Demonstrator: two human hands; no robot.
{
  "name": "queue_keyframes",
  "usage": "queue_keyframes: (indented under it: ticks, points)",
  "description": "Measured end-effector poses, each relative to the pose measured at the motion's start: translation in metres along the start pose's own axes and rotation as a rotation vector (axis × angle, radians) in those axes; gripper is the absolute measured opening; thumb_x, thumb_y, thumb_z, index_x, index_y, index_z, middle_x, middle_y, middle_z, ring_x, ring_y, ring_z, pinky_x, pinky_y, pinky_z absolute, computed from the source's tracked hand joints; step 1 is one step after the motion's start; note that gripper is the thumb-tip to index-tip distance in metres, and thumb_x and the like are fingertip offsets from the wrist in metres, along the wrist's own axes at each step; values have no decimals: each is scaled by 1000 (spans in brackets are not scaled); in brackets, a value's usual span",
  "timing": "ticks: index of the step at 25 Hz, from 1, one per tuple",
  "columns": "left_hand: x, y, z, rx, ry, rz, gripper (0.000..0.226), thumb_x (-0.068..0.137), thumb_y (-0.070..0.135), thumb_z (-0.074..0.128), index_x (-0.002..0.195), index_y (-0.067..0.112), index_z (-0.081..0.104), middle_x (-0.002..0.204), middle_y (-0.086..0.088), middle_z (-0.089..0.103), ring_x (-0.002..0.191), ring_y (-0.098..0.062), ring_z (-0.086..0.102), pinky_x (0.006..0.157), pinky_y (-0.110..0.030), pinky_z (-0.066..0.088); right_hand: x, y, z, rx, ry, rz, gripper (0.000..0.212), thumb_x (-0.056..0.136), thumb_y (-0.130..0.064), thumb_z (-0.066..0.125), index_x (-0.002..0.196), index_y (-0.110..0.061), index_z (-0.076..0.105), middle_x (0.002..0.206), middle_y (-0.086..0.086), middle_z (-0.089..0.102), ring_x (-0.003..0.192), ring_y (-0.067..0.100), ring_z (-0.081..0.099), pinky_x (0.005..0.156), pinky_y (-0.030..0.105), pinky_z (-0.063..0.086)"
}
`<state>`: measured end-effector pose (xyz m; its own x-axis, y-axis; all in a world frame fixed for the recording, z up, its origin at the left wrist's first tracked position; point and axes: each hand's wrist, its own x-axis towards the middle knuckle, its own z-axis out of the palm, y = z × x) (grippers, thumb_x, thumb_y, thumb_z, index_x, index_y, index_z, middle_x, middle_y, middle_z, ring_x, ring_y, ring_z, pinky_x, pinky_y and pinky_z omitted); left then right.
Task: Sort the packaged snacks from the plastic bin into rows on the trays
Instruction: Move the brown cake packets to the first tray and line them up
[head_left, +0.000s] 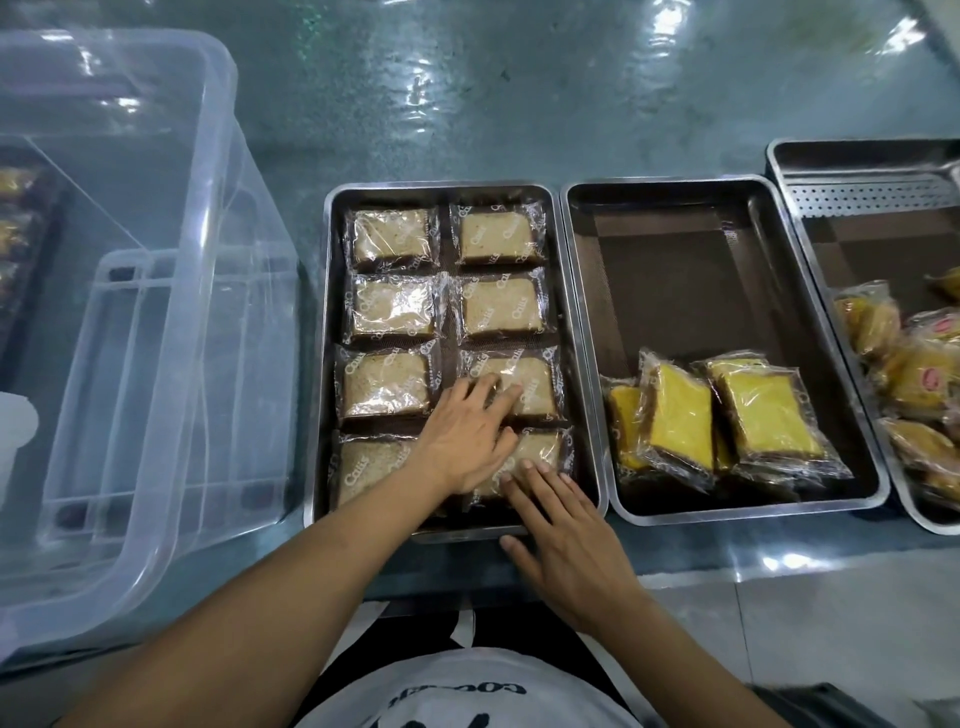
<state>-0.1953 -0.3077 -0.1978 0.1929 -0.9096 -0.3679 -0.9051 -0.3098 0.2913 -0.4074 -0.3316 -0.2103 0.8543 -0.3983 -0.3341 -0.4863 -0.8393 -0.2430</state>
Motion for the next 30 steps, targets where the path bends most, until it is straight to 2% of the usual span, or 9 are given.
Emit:
queue_keyframes:
  ticks: [4, 8, 10, 13, 15, 20, 23, 26, 30]
  points:
    - [-33, -17, -4, -105, 65, -54, 60, 98, 34, 40, 155, 29, 23, 162, -2, 22, 145, -26, 26, 122, -46, 24, -4, 4, -3, -8, 93, 17, 58, 105, -51, 29, 155, -24, 33, 162, 4, 31, 152, 20, 23, 123, 41, 18]
    - [-105, -31, 9, -89, 200, -156, 54, 91, 23, 55, 144, 27, 44, 148, -2, 44, 133, -27, 44, 113, -45, 37, 2, -1, -8, 41, 261, -30, 44, 102, -35, 46, 141, -19, 53, 144, 6, 53, 135, 23, 46, 109, 45, 43]
    - [-136, -31, 23, -62, 106, -188, 57, 95, 37, 41, 152, 34, 32, 160, 2, 29, 144, -27, 31, 120, -43, 24, 15, -12, -10, 12, 234, -21, 49, 102, -41, 42, 148, -23, 46, 148, 8, 49, 140, 25, 40, 115, 46, 35]
    - [-157, -32, 46, -43, -23, -228, 60, 98, 56, 14, 155, 48, -3, 162, 10, -21, 152, -20, -18, 120, -38, -15, 25, -21, -8, -2, 126, 8, 60, 105, -57, 25, 159, -32, 22, 164, 10, 24, 154, 25, 15, 123, 49, 16]
    - [-158, -33, 53, -33, -6, -234, 60, 99, 59, 14, 155, 48, -7, 162, 9, -26, 150, -20, -25, 118, -37, -20, 23, -15, -3, -14, 31, -44, 63, 103, -64, 15, 160, -39, 3, 168, 7, 2, 155, 20, -7, 124, 49, 7]
    - [-156, -31, 55, -48, 1, -251, 64, 96, 60, 12, 158, 43, 8, 168, 3, -8, 153, -25, -12, 124, -46, -2, 15, 11, -9, -48, -5, -152, 62, 103, -65, 15, 158, -43, -2, 169, 1, 0, 154, 15, -10, 124, 47, 4]
    - [-154, -31, 48, -73, 39, -268, 56, 99, 51, 30, 154, 40, 28, 166, -1, 17, 151, -29, 14, 122, -47, 11, 15, 7, -9, 35, 74, -119, 57, 106, -56, 24, 159, -37, 16, 167, 0, 17, 154, 17, 9, 125, 43, 13]
    - [-152, -38, 43, -83, 133, -318, 43, 95, 33, 53, 137, 30, 50, 148, -5, 45, 131, -31, 42, 111, -48, 39, 9, 5, -10, 136, 314, 10, 43, 102, -35, 42, 138, -16, 53, 140, 5, 53, 129, 23, 47, 108, 41, 44]
    - [-149, -50, 38, -74, 210, -312, 29, 94, 27, 52, 120, 21, 63, 131, -2, 53, 116, -26, 50, 100, -43, 48, -3, 18, -9, 137, 478, 71, 21, 95, -20, 48, 105, -9, 63, 107, 8, 61, 98, 22, 54, 86, 36, 50]
